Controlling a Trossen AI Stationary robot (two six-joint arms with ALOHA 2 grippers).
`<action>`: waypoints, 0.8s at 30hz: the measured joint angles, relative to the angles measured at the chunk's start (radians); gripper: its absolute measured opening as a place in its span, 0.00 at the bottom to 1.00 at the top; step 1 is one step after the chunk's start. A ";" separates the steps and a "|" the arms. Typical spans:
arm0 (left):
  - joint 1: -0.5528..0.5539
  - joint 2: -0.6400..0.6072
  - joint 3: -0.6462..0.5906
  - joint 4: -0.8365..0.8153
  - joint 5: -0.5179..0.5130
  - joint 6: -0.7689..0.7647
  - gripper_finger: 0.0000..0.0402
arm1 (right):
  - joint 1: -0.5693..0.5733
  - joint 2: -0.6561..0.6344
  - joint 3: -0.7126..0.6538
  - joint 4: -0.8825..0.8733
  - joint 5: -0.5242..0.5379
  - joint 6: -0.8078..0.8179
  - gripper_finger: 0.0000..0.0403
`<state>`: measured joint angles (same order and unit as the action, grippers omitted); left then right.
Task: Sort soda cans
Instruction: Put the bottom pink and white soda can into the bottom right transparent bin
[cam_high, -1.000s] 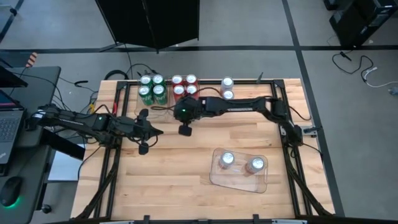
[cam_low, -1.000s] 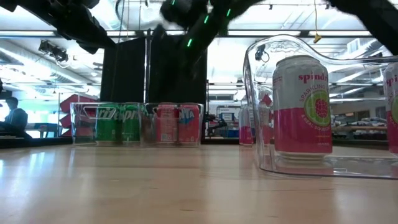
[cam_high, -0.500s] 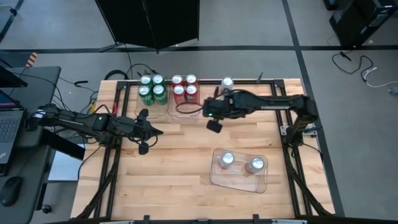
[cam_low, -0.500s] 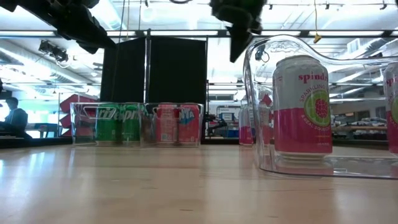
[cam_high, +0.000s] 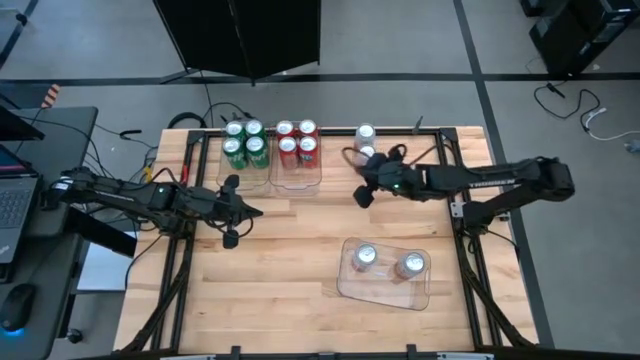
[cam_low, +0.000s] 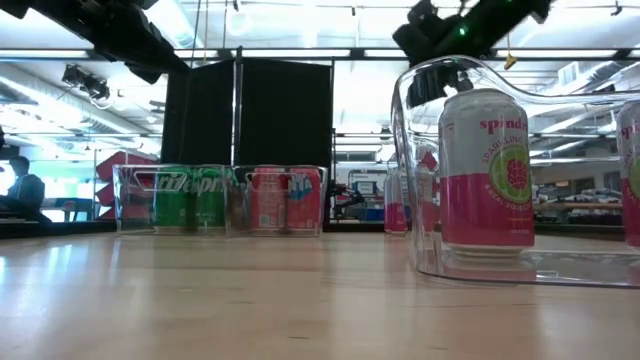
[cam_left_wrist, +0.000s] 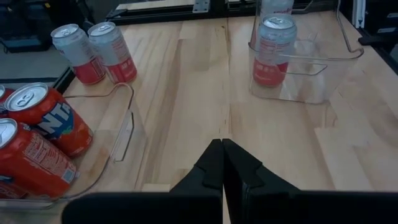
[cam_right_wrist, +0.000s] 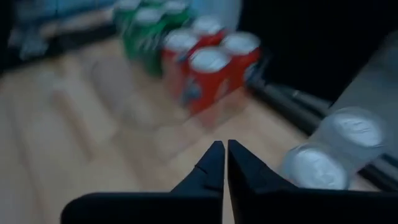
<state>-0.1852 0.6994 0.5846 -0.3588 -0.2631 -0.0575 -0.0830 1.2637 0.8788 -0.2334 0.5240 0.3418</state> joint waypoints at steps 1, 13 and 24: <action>0.000 0.000 0.000 0.001 0.000 -0.001 0.00 | -0.001 -0.011 -0.026 0.046 0.030 -0.001 0.02; 0.000 0.000 0.000 -0.001 0.003 -0.013 0.00 | -0.066 0.061 -0.060 0.089 0.109 0.104 0.51; 0.000 0.000 0.000 -0.014 0.003 -0.026 0.00 | -0.206 0.175 -0.059 0.095 0.078 0.182 0.98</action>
<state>-0.1852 0.6994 0.5846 -0.3724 -0.2600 -0.0834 -0.2889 1.4390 0.8196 -0.1382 0.6023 0.5240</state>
